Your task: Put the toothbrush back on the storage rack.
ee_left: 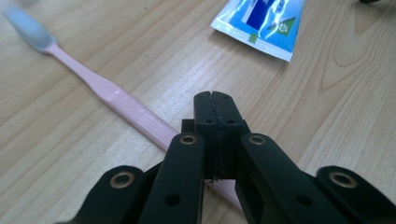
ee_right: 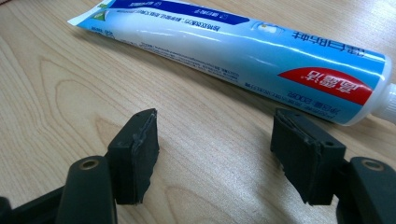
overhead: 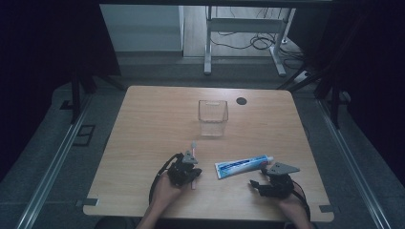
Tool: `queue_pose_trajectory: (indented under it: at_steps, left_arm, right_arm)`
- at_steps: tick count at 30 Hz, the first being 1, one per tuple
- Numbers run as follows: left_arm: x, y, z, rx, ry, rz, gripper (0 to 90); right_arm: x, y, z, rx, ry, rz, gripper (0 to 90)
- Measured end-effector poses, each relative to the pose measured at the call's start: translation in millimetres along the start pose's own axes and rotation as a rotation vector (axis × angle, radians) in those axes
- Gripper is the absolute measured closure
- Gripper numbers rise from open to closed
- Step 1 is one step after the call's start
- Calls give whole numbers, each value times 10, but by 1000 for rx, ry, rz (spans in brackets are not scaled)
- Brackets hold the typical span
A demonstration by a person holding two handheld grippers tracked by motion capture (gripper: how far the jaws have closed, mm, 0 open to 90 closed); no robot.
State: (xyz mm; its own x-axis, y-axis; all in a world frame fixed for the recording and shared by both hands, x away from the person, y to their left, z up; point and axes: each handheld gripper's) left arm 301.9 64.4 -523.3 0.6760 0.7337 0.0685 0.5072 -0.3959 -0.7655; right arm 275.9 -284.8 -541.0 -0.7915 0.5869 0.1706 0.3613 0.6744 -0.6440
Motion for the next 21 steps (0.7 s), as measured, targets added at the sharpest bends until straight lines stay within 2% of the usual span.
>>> queue_pose_trajectory:
  at_steps: [11,21]
  left_arm:
    - [6,28,50,22,-12,-2,894]
    - [173,-58,160,38,-39,-29,892]
  right_arm:
    - [1,1,0,1,-2,-1,311]
    - [1,1,0,1,-2,-1,311]
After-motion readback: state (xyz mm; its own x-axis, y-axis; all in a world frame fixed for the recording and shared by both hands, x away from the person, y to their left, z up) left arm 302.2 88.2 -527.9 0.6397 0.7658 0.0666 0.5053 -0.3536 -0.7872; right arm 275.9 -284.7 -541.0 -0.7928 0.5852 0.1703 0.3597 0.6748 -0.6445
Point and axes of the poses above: each handheld gripper's, and its own axes: y roughly forward along the jaws, z roughly out of its underside, x roughly to its left, and after that the axes turned 14 degrees about -z, right-handed
